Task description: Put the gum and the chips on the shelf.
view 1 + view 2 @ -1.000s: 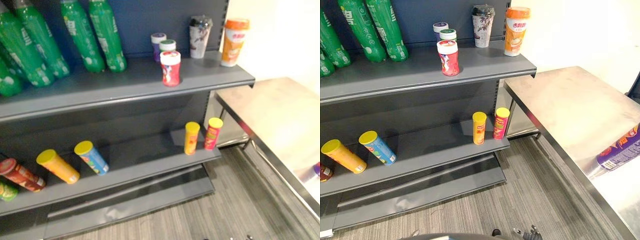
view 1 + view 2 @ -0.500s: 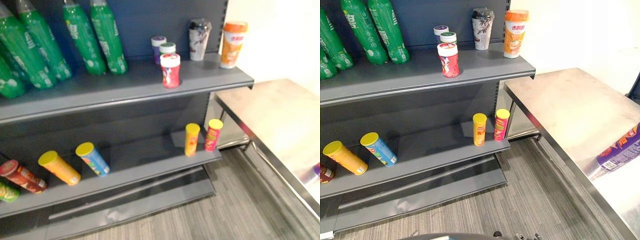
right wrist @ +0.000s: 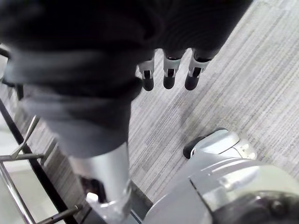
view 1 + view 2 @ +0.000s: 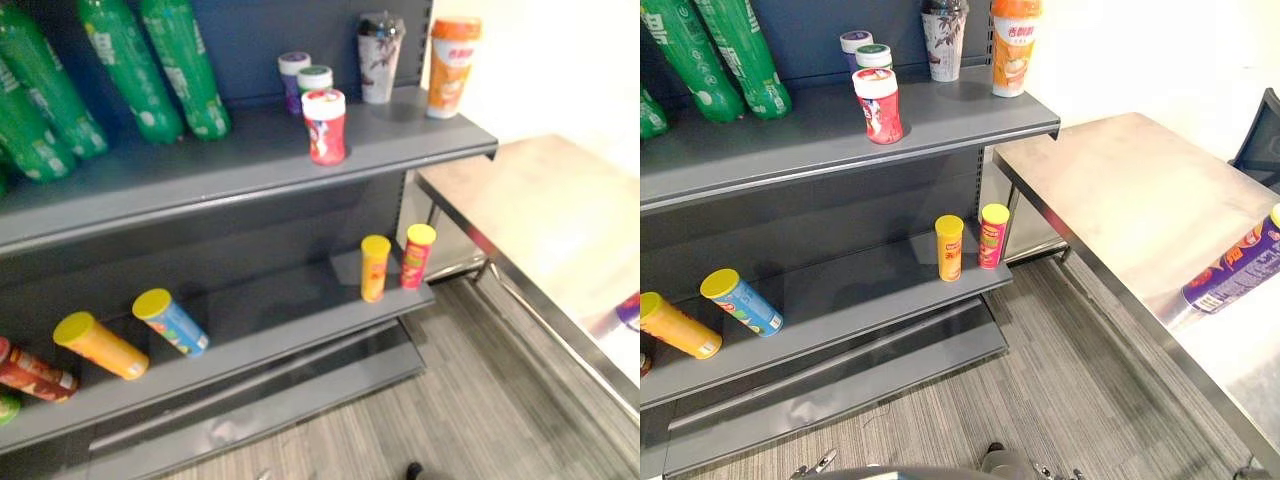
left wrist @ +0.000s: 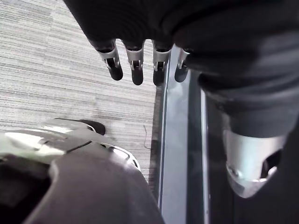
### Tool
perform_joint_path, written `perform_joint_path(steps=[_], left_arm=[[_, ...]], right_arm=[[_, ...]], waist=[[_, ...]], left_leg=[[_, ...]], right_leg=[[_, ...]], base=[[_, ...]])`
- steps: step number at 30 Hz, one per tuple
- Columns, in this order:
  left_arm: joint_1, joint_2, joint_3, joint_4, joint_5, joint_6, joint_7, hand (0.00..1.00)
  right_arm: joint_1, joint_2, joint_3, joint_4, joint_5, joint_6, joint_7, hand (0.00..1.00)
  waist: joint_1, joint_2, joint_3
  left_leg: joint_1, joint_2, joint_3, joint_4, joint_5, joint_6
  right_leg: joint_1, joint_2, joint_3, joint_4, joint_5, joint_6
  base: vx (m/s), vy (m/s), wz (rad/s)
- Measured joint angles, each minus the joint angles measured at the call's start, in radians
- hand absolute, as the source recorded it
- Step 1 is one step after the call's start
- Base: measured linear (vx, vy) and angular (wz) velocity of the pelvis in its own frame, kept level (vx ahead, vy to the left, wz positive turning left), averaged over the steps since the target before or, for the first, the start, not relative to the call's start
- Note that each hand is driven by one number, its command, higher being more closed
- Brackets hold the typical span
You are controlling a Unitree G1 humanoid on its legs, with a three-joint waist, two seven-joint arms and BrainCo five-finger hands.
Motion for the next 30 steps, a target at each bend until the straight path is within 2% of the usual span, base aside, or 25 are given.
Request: perform_joint_path(steps=[1, 4, 5, 6, 8, 9, 10, 11, 12, 13, 14, 15, 16, 17, 18, 19, 20, 22, 24, 27, 30], left_arm=[[0.0, -0.004, 0.022, -0.006, 0.001, 0.0, 0.001, 0.0], [0.006, -0.013, 0.072, -0.023, 0.003, 0.001, 0.0, 0.0], [0.008, -0.011, 0.082, -0.028, 0.007, 0.001, -0.001, 0.0], [0.016, -0.007, 0.094, -0.039, 0.01, 0.0, -0.002, 0.0], [0.021, -0.007, 0.104, -0.04, 0.007, 0.0, -0.002, 0.0], [0.02, -0.006, 0.105, -0.038, 0.005, 0.001, 0.0, 0.0], [0.016, -0.003, 0.105, -0.032, 0.002, 0.003, 0.001, 0.0], [0.016, -0.005, 0.104, -0.028, 0.001, 0.01, 0.001, 0.0], [0.013, -0.006, 0.102, -0.028, 0.0, 0.013, 0.001, 0.0], [0.005, -0.028, 0.096, -0.023, 0.0, 0.014, 0.001, 0.0], [-0.011, -0.028, 0.074, -0.027, -0.001, 0.013, 0.002, 0.0], [-0.017, -0.018, 0.062, -0.03, -0.001, 0.015, 0.003, 0.0], [-0.024, -0.004, 0.051, -0.032, -0.001, 0.017, 0.004, 0.0], [-0.023, -0.005, 0.043, -0.032, 0.0, 0.018, 0.005, 0.0], [-0.023, -0.002, 0.036, -0.034, 0.001, 0.018, 0.005, 0.0], [-0.025, 0.002, 0.032, -0.034, 0.003, 0.017, 0.005, 0.0], [-0.037, 0.002, 0.017, -0.032, 0.006, 0.019, 0.009, 0.0], [-0.044, 0.003, -0.006, -0.033, 0.01, 0.015, 0.013, 0.0], [-0.054, 0.002, -0.027, -0.033, 0.009, 0.015, 0.013, 0.0], [-0.069, 0.003, -0.036, -0.035, 0.01, 0.013, 0.003, 0.0], [-0.089, -0.002, -0.057, -0.032, 0.051, 0.016, -0.001, 0.0]], right_arm=[[0.008, 0.009, -0.007, -0.017, 0.024, 0.0, -0.003, 0.0], [0.037, 0.035, -0.031, -0.084, 0.073, -0.01, -0.017, 0.0], [0.045, 0.049, -0.046, -0.092, 0.076, -0.014, -0.017, 0.0], [0.054, 0.07, -0.07, -0.108, 0.075, -0.019, -0.017, 0.0], [0.055, 0.08, -0.085, -0.109, 0.069, -0.023, -0.015, 0.0], [0.051, 0.078, -0.086, -0.103, 0.057, -0.03, -0.012, 0.0], [0.05, 0.075, -0.079, -0.1, 0.054, -0.037, -0.01, 0.0], [0.039, 0.06, -0.058, -0.084, 0.054, -0.051, -0.008, 0.0], [0.019, 0.05, -0.055, -0.068, 0.054, -0.052, -0.007, 0.0], [-0.005, 0.024, -0.055, -0.06, 0.053, -0.051, -0.01, 0.0], [-0.016, 0.02, -0.06, -0.057, 0.054, -0.052, -0.009, 0.0], [-0.018, 0.023, -0.058, -0.05, 0.054, -0.053, -0.008, 0.0], [-0.037, 0.025, -0.049, -0.029, 0.053, -0.053, -0.006, 0.0], [-0.048, 0.023, -0.03, -0.03, 0.053, -0.06, -0.005, 0.0], [-0.054, 0.023, -0.019, -0.03, 0.053, -0.066, -0.005, 0.0], [-0.063, 0.025, -0.013, -0.03, 0.054, -0.073, -0.005, 0.0], [-0.08, 0.023, -0.007, -0.03, 0.054, -0.075, -0.004, 0.0], [-0.08, 0.021, -0.007, -0.03, 0.054, -0.078, -0.003, 0.0], [-0.079, 0.021, -0.008, -0.029, 0.054, -0.082, -0.008, 0.0], [-0.068, 0.023, -0.01, -0.029, 0.054, -0.083, -0.021, 0.0], [-0.048, 0.019, -0.025, -0.029, 0.055, -0.086, -0.038, 0.0]], waist=[[0.001, -0.004, 0.008], [0.021, -0.001, 0.008], [0.022, -0.009, 0.004], [0.022, -0.015, 0.001], [0.023, -0.021, -0.003], [0.026, -0.024, -0.005], [0.024, -0.023, -0.005], [0.028, -0.013, -0.005], [0.034, -0.011, -0.005], [0.043, 0.023, 0.0], [0.017, 0.028, 0.004], [0.008, 0.024, 0.006], [0.016, -0.003, 0.005], [0.026, -0.002, 0.001], [0.026, -0.003, 0.002], [0.023, -0.007, 0.002], [0.019, 0.001, 0.012], [0.001, 0.003, 0.012], [-0.004, 0.011, 0.01], [-0.004, 0.003, 0.015], [-0.01, 0.018, 0.025]], left_leg=[[-0.004, 0.011, 0.031, 0.042, -0.027, 0.005], [-0.016, 0.036, 0.12, 0.115, -0.086, 0.015], [-0.016, 0.05, 0.15, 0.129, -0.094, 0.015], [-0.015, 0.074, 0.193, 0.141, -0.101, 0.011], [-0.004, 0.109, 0.257, 0.147, -0.102, 0.009], [0.016, 0.12, 0.324, 0.156, -0.094, 0.0], [0.026, 0.122, 0.341, 0.148, -0.084, 0.007], [0.032, 0.12, 0.375, 0.139, -0.031, 0.048], [0.03, 0.117, 0.396, 0.126, -0.003, 0.079], [0.072, 0.111, 0.436, 0.026, 0.04, 0.093], [0.099, 0.083, 0.461, -0.022, 0.044, 0.08], [0.106, 0.071, 0.476, -0.027, 0.047, 0.074], [0.122, 0.059, 0.51, -0.025, 0.055, 0.06], [0.133, 0.059, 0.538, -0.041, 0.056, 0.055], [0.144, 0.058, 0.55, -0.048, 0.056, 0.046], [0.152, 0.056, 0.567, -0.057, 0.054, 0.028], [0.16, 0.064, 0.587, -0.066, 0.053, 0.008], [0.159, 0.069, 0.589, -0.08, 0.058, -0.006], [0.158, 0.075, 0.589, -0.109, 0.059, -0.041], [0.155, 0.091, 0.609, -0.107, 0.051, -0.049], [0.155, 0.095, 0.609, -0.106, 0.051, -0.05]], right_leg=[[-0.004, -0.009, -0.006, -0.001, -0.001, 0.011], [-0.037, -0.066, -0.11, 0.012, 0.009, 0.031], [-0.046, -0.081, -0.156, 0.014, 0.016, 0.02], [-0.055, -0.095, -0.23, 0.018, 0.029, -0.018], [-0.068, -0.109, -0.311, 0.072, 0.066, -0.088], [-0.084, -0.099, -0.369, 0.084, 0.107, -0.089], [-0.092, -0.085, -0.384, 0.079, 0.131, -0.117], [-0.09, -0.051, -0.393, -0.003, 0.236, -0.178], [-0.075, -0.031, -0.392, -0.087, 0.326, -0.19], [-0.085, -0.04, -0.455, -0.032, 0.273, -0.21], [-0.102, -0.109, -0.537, 0.189, 0.089, -0.196], [-0.091, -0.131, -0.558, 0.217, 0.065, -0.178], [-0.075, -0.126, -0.57, 0.176, 0.057, -0.15], [-0.053, -0.088, -0.563, 0.092, 0.069, -0.133], [-0.039, -0.071, -0.561, 0.045, 0.07, -0.131], [-0.025, -0.051, -0.559, -0.011, 0.068, -0.126], [-0.016, -0.018, -0.542, -0.059, 0.083, -0.116], [-0.014, 0.005, -0.534, -0.096, 0.088, -0.118], [-0.012, 0.038, -0.531, -0.136, 0.095, -0.119], [-0.009, 0.061, -0.534, -0.162, 0.094, -0.121], [-0.017, 0.065, -0.533, -0.148, 0.092, -0.124]], base=[[-0.05, 0.124, -0.43], [-0.03, 0.181, -0.76], [0.1, 0.131, -1.06], [0.12, 0.083, -0.85], [0.14, 0.014, -1.01], [0.14, 0.016, -1.19], [0.12, 0.017, -1.4], [0.03, 0.002, -1.11], [0.0, -0.037, -1.44], [-0.02, -0.015, -0.92], [0.0, 0.0, -0.62], [0.0, -0.008, -0.4], [-0.06, -0.082, -0.83], [-0.1, -0.106, -1.02], [-0.1, -0.129, -0.87], [-0.13, -0.136, -0.71], [-0.11, -0.115, -0.56], [-0.17, -0.096, -0.25], [-0.19, -0.095, -0.16], [-0.11, -0.034, -0.19], [-0.07, 0.058, -0.14]])
